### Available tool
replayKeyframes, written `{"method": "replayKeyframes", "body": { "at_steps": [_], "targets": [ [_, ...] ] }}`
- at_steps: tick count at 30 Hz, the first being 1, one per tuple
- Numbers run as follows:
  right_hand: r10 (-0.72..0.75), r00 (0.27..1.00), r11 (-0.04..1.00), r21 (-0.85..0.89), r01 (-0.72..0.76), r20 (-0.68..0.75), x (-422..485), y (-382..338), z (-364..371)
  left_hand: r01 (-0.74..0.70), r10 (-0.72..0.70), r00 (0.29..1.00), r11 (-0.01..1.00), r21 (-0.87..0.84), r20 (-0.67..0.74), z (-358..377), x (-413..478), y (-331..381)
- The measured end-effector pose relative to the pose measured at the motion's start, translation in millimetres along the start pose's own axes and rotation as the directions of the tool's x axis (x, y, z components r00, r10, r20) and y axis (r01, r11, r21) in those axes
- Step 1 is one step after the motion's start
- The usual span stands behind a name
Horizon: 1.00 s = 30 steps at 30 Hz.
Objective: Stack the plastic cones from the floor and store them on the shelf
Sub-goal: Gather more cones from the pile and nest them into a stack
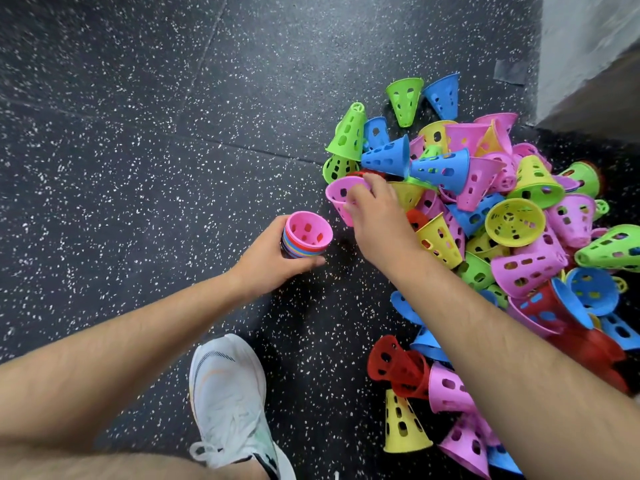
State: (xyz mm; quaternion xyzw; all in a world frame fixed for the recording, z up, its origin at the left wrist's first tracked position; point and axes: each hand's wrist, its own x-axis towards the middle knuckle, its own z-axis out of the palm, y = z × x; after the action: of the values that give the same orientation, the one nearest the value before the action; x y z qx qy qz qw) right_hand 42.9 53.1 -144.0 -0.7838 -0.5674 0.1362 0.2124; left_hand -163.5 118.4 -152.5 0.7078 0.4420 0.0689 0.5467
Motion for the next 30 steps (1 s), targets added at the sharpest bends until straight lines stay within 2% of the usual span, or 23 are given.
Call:
{"method": "replayKeyframes", "body": {
  "at_steps": [3,5,11,15,17,19,21,24,27,30],
  "targets": [
    [0.047,0.980,0.977,0.213,-0.005,-0.194,-7.7,-3.3,-17.0,-0.002,0.002,1.000,1.000,0.001,0.000,1.1,1.2,1.2],
    [0.075,0.970,0.949,0.315,0.002,-0.230,-13.1,-8.7,-25.1,0.000,0.000,1.000,1.000,-0.002,0.003,2.3,3.1,3.3],
    [0.007,0.986,0.908,0.414,0.063,-0.165,-26.6,-24.5,-27.8,-0.037,0.037,0.999,0.999,-0.020,-0.005,11.1,13.6,16.8],
    [-0.009,1.000,0.901,0.433,0.019,-0.026,-35.2,-24.9,-22.2,-0.059,0.060,0.998,0.997,-0.053,0.004,16.4,22.4,26.3],
    [0.056,0.997,0.897,0.436,-0.074,0.055,-34.4,-22.6,-22.2,-0.060,0.060,0.998,0.996,-0.066,0.002,16.9,26.1,29.6],
    [0.137,0.989,0.895,0.422,-0.146,0.052,-26.4,-16.1,-21.6,-0.068,0.068,0.998,0.996,-0.056,-0.004,16.4,29.1,33.6],
    [0.225,0.974,0.910,0.351,-0.221,0.031,-14.6,-7.9,-19.1,-0.068,0.067,0.998,0.996,-0.059,-0.009,16.3,32.5,35.7],
    [0.325,0.938,0.911,0.226,-0.345,0.120,2.4,0.7,-17.1,-0.065,0.065,0.998,0.995,-0.069,-0.002,15.8,37.0,36.9],
    [0.344,0.917,0.922,0.112,-0.370,0.201,16.8,3.0,-13.9,-0.056,0.056,0.998,0.996,-0.072,0.002,14.3,39.7,34.6],
    [0.371,0.904,0.916,0.079,-0.395,0.212,23.7,4.4,-11.1,-0.054,0.054,0.999,0.997,-0.049,0.001,12.9,39.0,32.2]
  ]
}}
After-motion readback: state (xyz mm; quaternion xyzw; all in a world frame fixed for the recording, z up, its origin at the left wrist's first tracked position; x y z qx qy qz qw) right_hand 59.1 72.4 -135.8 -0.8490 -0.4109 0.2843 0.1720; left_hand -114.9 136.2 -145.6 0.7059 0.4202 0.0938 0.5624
